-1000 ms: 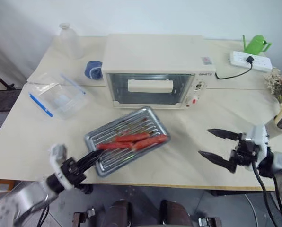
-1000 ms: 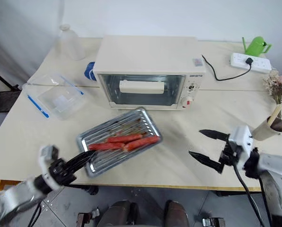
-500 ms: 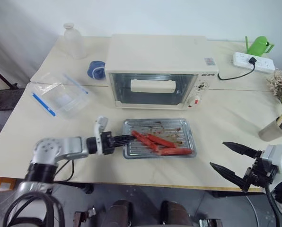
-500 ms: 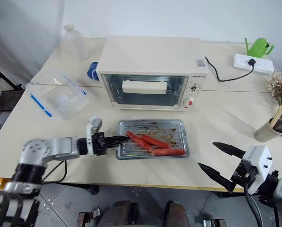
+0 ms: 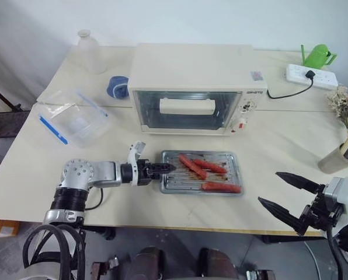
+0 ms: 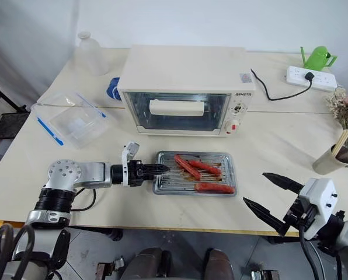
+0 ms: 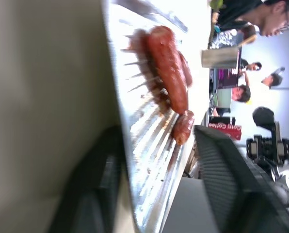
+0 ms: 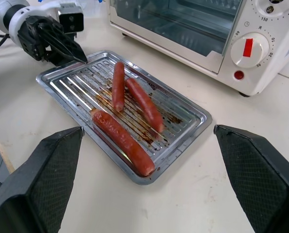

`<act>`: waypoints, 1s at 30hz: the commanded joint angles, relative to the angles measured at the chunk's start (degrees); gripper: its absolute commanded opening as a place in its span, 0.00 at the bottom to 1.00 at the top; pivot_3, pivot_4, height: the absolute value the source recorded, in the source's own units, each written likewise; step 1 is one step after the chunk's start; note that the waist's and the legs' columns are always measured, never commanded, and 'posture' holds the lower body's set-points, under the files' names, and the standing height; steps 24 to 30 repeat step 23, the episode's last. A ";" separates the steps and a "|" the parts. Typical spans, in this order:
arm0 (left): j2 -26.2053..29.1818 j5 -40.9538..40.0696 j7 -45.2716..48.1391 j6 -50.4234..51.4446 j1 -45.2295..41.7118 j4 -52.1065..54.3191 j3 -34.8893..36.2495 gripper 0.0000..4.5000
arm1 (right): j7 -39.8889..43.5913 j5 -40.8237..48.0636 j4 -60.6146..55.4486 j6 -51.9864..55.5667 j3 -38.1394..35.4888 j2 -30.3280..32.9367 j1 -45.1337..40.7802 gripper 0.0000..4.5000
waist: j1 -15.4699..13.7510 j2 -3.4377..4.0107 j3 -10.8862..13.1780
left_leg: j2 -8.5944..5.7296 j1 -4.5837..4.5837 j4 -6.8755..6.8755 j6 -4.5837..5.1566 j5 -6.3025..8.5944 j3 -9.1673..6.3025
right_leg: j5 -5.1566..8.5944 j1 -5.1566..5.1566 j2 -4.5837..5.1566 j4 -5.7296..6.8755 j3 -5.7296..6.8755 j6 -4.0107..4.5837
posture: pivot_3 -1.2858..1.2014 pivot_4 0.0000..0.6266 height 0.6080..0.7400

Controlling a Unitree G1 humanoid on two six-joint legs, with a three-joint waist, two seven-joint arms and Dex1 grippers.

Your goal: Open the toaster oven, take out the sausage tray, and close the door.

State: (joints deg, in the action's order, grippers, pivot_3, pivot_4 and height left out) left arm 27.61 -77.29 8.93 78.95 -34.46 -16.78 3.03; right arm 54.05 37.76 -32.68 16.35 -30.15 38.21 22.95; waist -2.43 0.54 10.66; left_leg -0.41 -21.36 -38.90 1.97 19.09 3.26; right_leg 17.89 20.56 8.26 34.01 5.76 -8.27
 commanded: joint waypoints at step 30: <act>21.46 43.38 59.45 -75.73 39.78 21.08 20.75 0.99 | 16.70 -1.79 14.17 -5.23 7.87 9.11 -14.78 1.00 | 0.91 -0.13 0.09 | 0.13 -0.11 0.76 0.00 0.07 0.73 | 0.09 0.81 0.32 -0.04 -0.38 0.17 | 0.52 0.24 1.00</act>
